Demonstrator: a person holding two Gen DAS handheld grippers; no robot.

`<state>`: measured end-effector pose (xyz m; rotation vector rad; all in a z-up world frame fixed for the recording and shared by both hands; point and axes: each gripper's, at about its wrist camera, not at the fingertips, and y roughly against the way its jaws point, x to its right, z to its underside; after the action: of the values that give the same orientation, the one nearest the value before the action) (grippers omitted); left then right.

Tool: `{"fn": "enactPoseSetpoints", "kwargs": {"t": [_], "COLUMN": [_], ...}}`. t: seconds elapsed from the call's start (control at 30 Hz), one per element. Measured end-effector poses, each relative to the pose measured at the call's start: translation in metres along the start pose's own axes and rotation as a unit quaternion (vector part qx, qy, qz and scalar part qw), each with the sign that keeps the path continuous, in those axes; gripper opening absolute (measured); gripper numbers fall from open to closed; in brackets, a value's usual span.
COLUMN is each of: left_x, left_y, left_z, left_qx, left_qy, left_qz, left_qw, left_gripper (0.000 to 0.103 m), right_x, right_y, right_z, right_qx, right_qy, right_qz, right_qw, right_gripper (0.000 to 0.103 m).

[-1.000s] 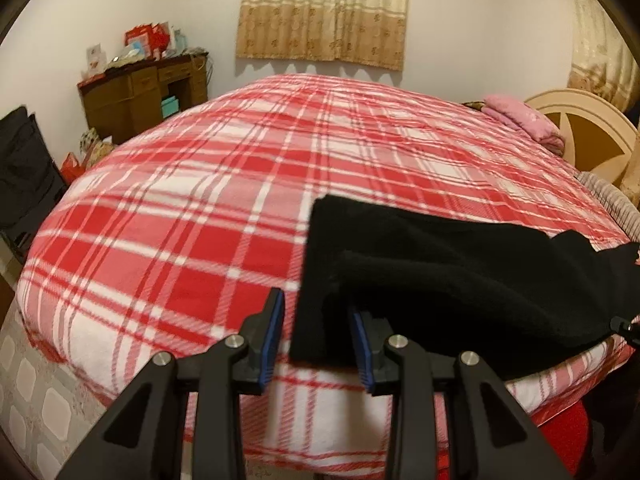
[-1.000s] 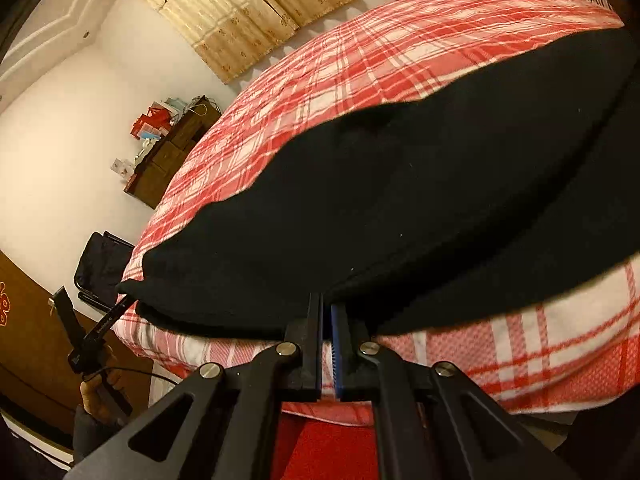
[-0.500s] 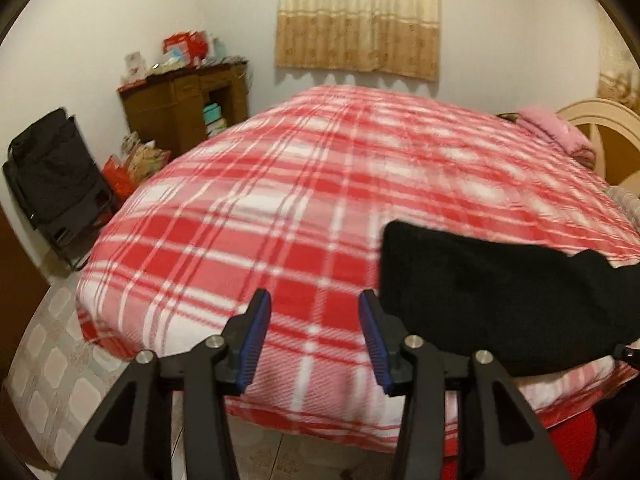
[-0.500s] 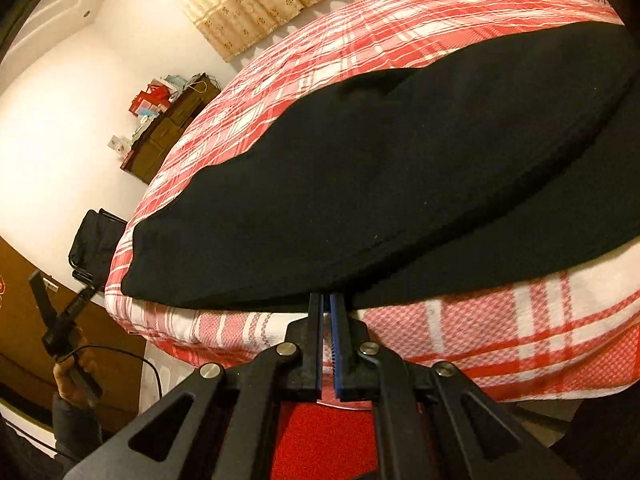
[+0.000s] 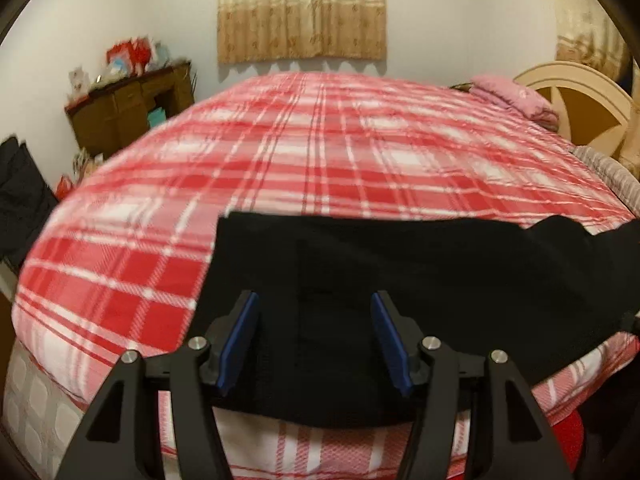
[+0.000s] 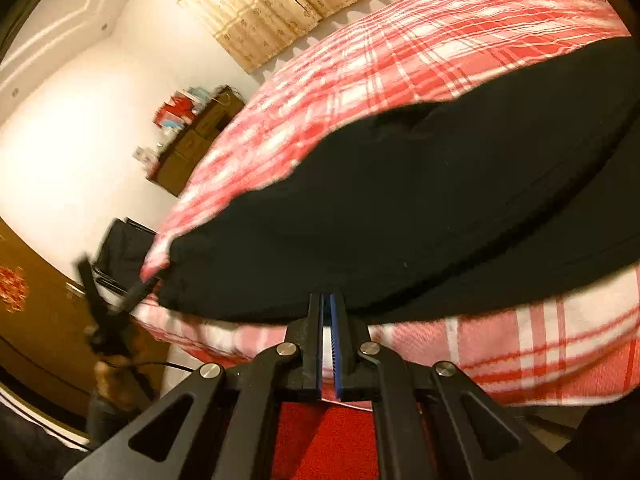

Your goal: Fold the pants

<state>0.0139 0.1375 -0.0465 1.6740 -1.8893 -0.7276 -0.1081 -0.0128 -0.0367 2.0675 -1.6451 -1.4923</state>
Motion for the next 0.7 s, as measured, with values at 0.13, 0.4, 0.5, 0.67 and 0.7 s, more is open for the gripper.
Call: {"fn": "enactPoseSetpoints", "kwargs": {"t": [0.13,0.4,0.5,0.67,0.7], "left_x": [0.004,0.011,0.009,0.017,0.018], "left_y": [-0.002,-0.001,-0.003,-0.005,-0.007], "left_z": [0.013,0.019,0.02,0.027,0.026], "left_qx": [0.004,0.006,0.007,0.015,0.015], "left_qy": [-0.006,-0.032,-0.028,-0.052,-0.055], "left_qz": [-0.016,-0.035,-0.034,-0.048,-0.05], "left_qw": [0.9998,0.9989,0.999,0.9974,0.9971], "left_gripper": [0.062,0.065,0.065,0.07,0.072], "right_x": [-0.018,-0.073,-0.088,-0.091,-0.092], "right_y": [-0.006,-0.086,-0.121,-0.174,-0.18], "right_z": [-0.038,-0.092,-0.104,-0.109,-0.106], "right_qx": [0.0,-0.048,-0.073,-0.135,-0.142], "right_qy": [0.01,0.128,0.17,0.195,0.202], "right_qz": [-0.054,-0.104,-0.123,-0.122,-0.115], "right_qw": [0.998,0.985,0.975,0.964,0.962], "right_gripper": [0.004,0.087,0.087,0.087,0.087]}}
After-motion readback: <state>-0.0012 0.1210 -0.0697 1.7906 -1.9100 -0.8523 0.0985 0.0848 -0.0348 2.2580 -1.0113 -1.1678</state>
